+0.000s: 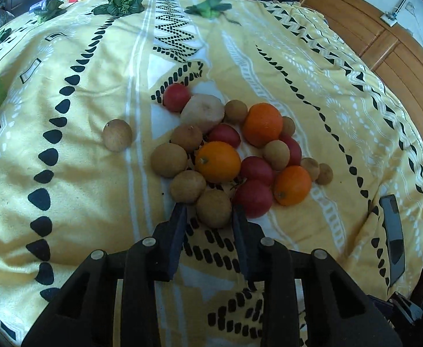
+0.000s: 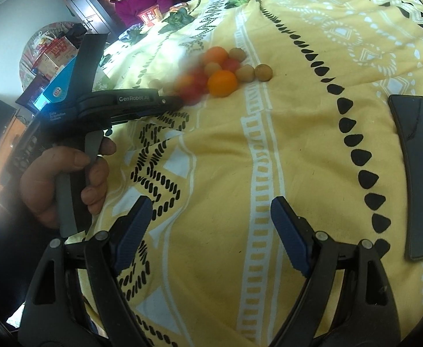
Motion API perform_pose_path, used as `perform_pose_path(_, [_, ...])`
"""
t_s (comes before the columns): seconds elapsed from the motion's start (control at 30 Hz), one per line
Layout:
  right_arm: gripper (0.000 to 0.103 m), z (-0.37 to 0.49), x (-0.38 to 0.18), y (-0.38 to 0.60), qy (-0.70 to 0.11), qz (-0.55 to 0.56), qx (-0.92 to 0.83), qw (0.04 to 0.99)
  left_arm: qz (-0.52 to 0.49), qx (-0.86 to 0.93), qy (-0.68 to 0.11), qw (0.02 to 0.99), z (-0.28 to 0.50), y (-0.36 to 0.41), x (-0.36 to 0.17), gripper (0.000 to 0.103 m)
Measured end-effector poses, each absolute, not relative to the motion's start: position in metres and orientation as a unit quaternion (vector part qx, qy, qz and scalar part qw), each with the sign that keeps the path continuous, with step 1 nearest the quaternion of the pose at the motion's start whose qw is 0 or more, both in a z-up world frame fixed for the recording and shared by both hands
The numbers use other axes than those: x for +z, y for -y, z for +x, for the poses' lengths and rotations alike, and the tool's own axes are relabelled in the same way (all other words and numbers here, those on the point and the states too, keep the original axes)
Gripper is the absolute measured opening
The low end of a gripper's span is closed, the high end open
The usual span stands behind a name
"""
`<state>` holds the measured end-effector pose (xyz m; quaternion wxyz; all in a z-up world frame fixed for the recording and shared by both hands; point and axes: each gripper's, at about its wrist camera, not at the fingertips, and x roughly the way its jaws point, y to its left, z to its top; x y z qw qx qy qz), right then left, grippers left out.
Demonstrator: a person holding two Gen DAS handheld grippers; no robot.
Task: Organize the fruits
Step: 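Grasp a brown kiwi with the left tool while the right tool grasps an orange, then carry the kiwi and orange to the steel bowl and release them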
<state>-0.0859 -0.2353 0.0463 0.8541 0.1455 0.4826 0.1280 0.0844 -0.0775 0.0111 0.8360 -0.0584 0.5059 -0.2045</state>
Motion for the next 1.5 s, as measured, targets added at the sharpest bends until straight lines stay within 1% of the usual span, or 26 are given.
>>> perform_pose_path(0.03, [0.084,-0.085,0.047,0.235,-0.481,0.144,0.128,0.855,-0.057,-0.206,-0.504,0.837,0.084,0.077,0.011,0.032])
perform_pose_path(0.07, [0.084,-0.085,0.048,0.234,-0.479,0.141,0.129,0.856,-0.056,-0.208,-0.501,0.838,0.083,0.077,0.012,0.026])
perform_pose_path(0.13, [0.081,-0.083,0.053,0.234,-0.47,0.135,0.129,0.863,-0.059,-0.213,-0.492,0.842,0.077,0.073,0.018,0.024])
perform_pose_path(0.17, [0.071,-0.08,0.055,0.233,-0.465,0.132,0.131,0.865,-0.06,-0.211,-0.484,0.847,0.072,0.07,0.023,0.024])
perform_pose_path(0.2, [0.065,-0.076,0.057,0.232,-0.462,0.129,0.131,0.868,-0.063,-0.211,-0.479,0.85,0.067,0.066,0.026,0.024])
perform_pose_path(0.3, [0.061,-0.052,0.062,0.232,-0.447,0.123,0.131,0.876,-0.073,-0.207,-0.469,0.856,0.051,0.053,0.034,0.024])
perform_pose_path(0.4, [0.061,-0.019,0.061,0.226,-0.443,0.11,0.139,0.879,-0.081,-0.208,-0.468,0.855,0.041,0.044,0.04,0.024])
perform_pose_path(0.57, [0.061,0.039,0.043,0.221,-0.467,0.087,0.131,0.87,-0.089,-0.211,-0.465,0.855,0.033,0.033,0.049,0.024])
perform_pose_path(0.67, [0.061,0.055,0.033,0.222,-0.484,0.079,0.12,0.863,-0.091,-0.213,-0.466,0.854,0.032,0.031,0.051,0.024])
perform_pose_path(0.87, [0.063,0.066,0.026,0.216,-0.48,0.054,0.12,0.867,-0.095,-0.213,-0.468,0.852,0.031,0.031,0.051,0.024])
perform_pose_path(0.93, [0.06,0.065,0.026,0.211,-0.479,0.044,0.118,0.869,-0.096,-0.21,-0.467,0.854,0.03,0.03,0.053,0.024])
perform_pose_path(0.97, [0.049,0.064,0.026,0.209,-0.478,0.04,0.123,0.869,-0.097,-0.209,-0.466,0.854,0.03,0.029,0.054,0.024])
perform_pose_path(1.0, [0.043,0.064,0.026,0.207,-0.478,0.036,0.128,0.868,-0.097,-0.208,-0.466,0.855,0.03,0.029,0.055,0.024])
perform_pose_path(1.03, [0.043,0.062,0.026,0.204,-0.475,0.025,0.126,0.87,-0.095,-0.206,-0.465,0.856,0.03,0.028,0.056,0.024])
perform_pose_path(1.07, [0.041,0.06,0.027,0.203,-0.473,0.021,0.124,0.872,-0.093,-0.203,-0.462,0.858,0.029,0.028,0.058,0.024])
perform_pose_path(1.2, [0.041,0.046,0.043,0.208,-0.453,0.038,0.123,0.882,-0.078,-0.183,-0.447,0.872,0.023,0.024,0.072,0.024])
perform_pose_path(1.5, [0.041,0.001,0.11,0.192,-0.396,0.037,0.148,0.906,-0.044,-0.139,-0.402,0.904,0.004,0.009,0.122,0.024])
